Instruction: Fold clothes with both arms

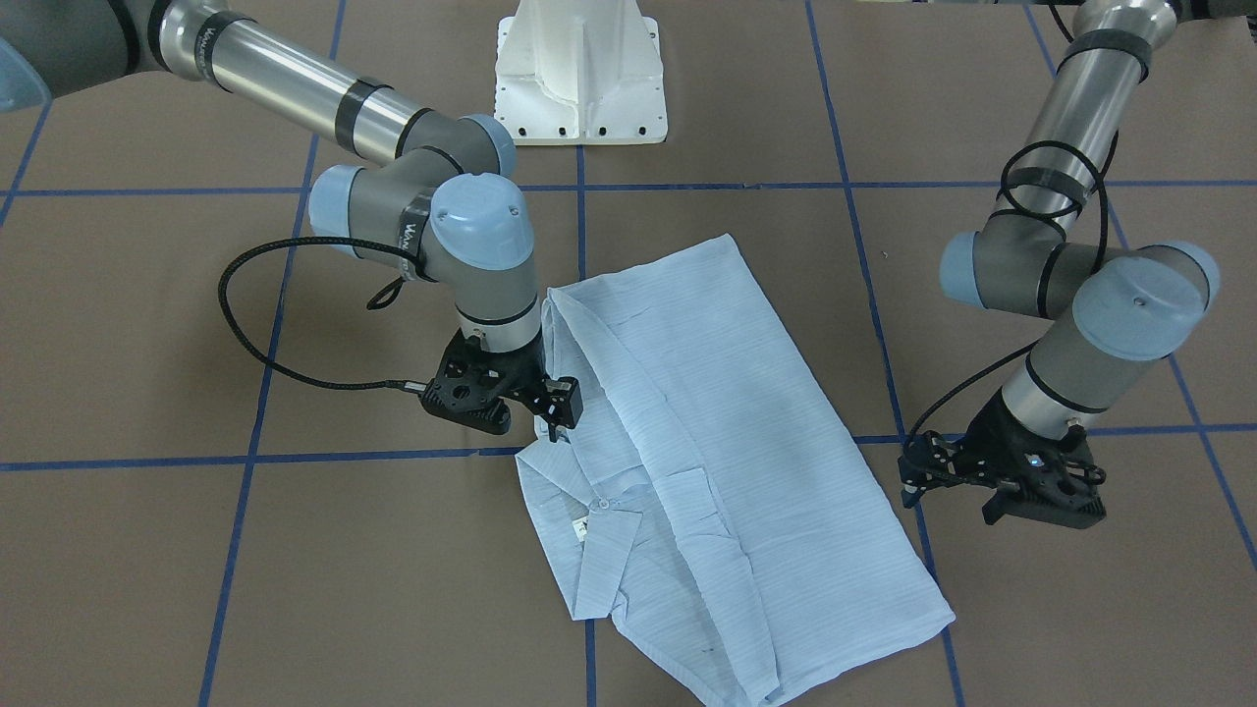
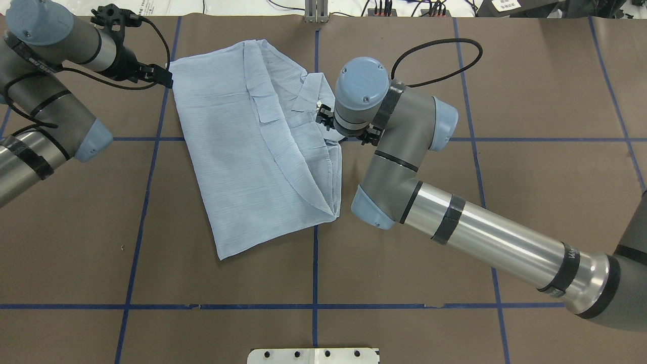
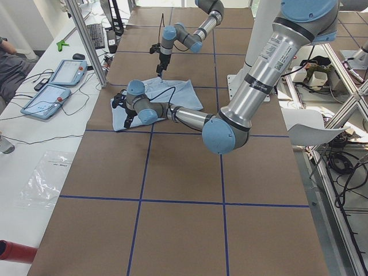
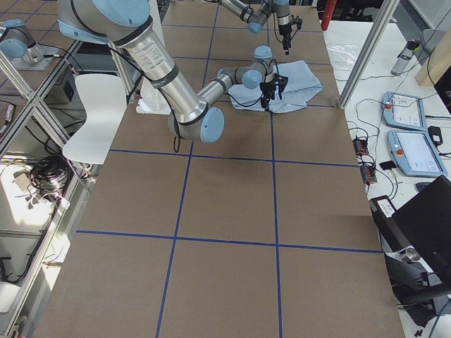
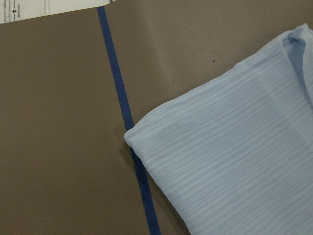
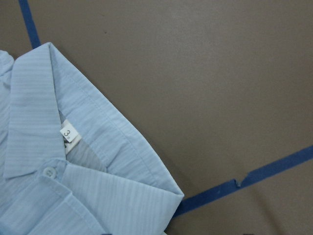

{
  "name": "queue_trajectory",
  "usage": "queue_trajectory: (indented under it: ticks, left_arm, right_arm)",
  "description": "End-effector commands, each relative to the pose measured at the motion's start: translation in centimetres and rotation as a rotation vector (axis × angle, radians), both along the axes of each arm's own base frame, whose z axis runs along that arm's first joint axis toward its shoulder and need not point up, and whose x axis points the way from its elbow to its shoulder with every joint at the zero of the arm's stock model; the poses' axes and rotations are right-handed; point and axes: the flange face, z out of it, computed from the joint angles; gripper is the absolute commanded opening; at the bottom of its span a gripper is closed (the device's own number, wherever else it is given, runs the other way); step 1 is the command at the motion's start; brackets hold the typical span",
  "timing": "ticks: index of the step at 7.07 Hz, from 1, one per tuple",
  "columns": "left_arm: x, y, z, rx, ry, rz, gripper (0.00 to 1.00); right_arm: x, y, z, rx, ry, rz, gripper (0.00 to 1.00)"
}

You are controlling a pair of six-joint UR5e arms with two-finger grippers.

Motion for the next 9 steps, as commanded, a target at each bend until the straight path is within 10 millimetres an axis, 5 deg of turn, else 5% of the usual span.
queue_trajectory:
  ticks: [1, 3, 5, 9]
  left_arm:
    - [0.0, 0.2, 0.4, -0.008, -0.001, -0.001, 1.00]
    - [0.0, 0.3, 0.5, -0.008, -0.002, 0.000, 1.00]
    - [-0.1, 0.3, 0.3, -0.011, 0.003, -0.007, 1.00]
    - [-0.1, 0.3, -0.2, -0.005, 0.007, -0.007, 1.00]
  right_arm:
    - [-1.7, 0.5, 0.0, 0.027, 0.031, 0.044, 0.81]
    - [-2.3, -0.3, 0.9, 0.072, 0.010, 0.068, 0.81]
    - [-2.6, -0.7, 1.0, 0.078, 0.018, 0.075, 0.69]
    - [-3.4, -0.5, 1.4, 0.074, 0.033, 0.063, 0.13]
